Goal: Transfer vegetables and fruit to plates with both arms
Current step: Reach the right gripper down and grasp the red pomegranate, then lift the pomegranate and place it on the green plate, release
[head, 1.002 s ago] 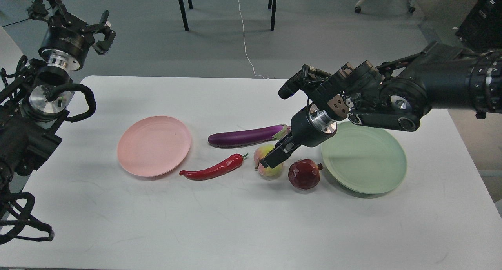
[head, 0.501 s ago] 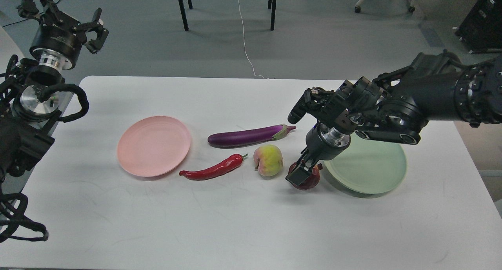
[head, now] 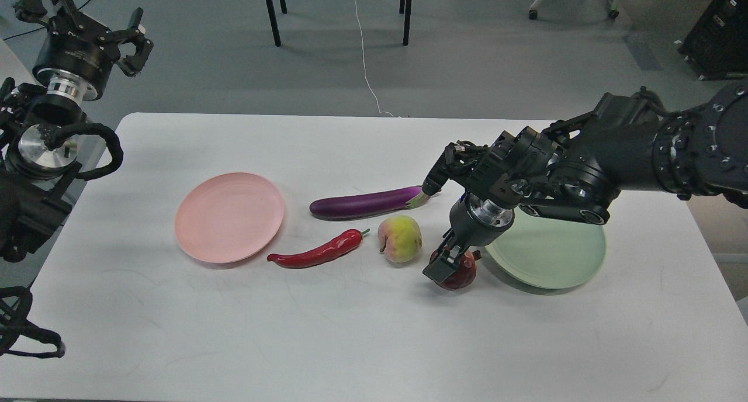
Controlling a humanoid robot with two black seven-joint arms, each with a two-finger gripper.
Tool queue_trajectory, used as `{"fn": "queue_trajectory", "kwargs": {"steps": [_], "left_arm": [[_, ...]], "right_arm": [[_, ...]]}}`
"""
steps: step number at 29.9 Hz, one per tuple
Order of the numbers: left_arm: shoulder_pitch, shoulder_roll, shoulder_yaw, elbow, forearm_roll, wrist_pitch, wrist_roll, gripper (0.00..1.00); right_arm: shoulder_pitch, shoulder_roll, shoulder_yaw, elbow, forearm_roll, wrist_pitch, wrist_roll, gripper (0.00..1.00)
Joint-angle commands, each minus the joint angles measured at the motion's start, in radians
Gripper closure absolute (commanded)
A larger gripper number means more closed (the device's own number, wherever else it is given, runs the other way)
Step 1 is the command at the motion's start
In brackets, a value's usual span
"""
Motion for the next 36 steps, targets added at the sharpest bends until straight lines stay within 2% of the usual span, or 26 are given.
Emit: {"fn": "queue_trajectory", "kwargs": {"steps": [1,8,15,20,28,33,36], "left_arm": [[0.002,0.013,0.0,0.0,0.0,0.0,0.0,0.02],[0.004,0.036,0.0,0.0,0.0,0.0,0.001,0.02],[-0.001,0.034,0.0,0.0,0.0,0.0,0.001,0.02],[-0.001,0.039,0.0,-0.002,0.0,0.0,0.001,0.02],[0.004,0.068,0.0,-0.031,0.0,0.0,0.001,0.02],[0.007,0.069,0.0,-0.031,0.0,0.0,0.0,0.02],[0.007,0.071,0.0,-0.031,0.0,0.0,0.0,0.02]], "right_arm": [[0.009,-0.012,-0.019,0.047,-0.003,0.001,0.002,0.26],[0.026,-0.031,-0.011,0.056,-0.001,-0.001,0.002,0.44],[0.089,-0.05,0.01,0.087,0.008,-0.001,0.004,0.42],[0.09,-0.072,0.001,0.129,0.003,0.001,0.004,0.23],[0.087,-0.08,-0.066,0.151,-0.007,0.001,0.002,0.17],[0.066,-0.078,-0.066,0.151,-0.011,0.001,0.001,0.18],[0.066,-0.077,-0.066,0.151,-0.011,0.001,0.001,0.33]]}}
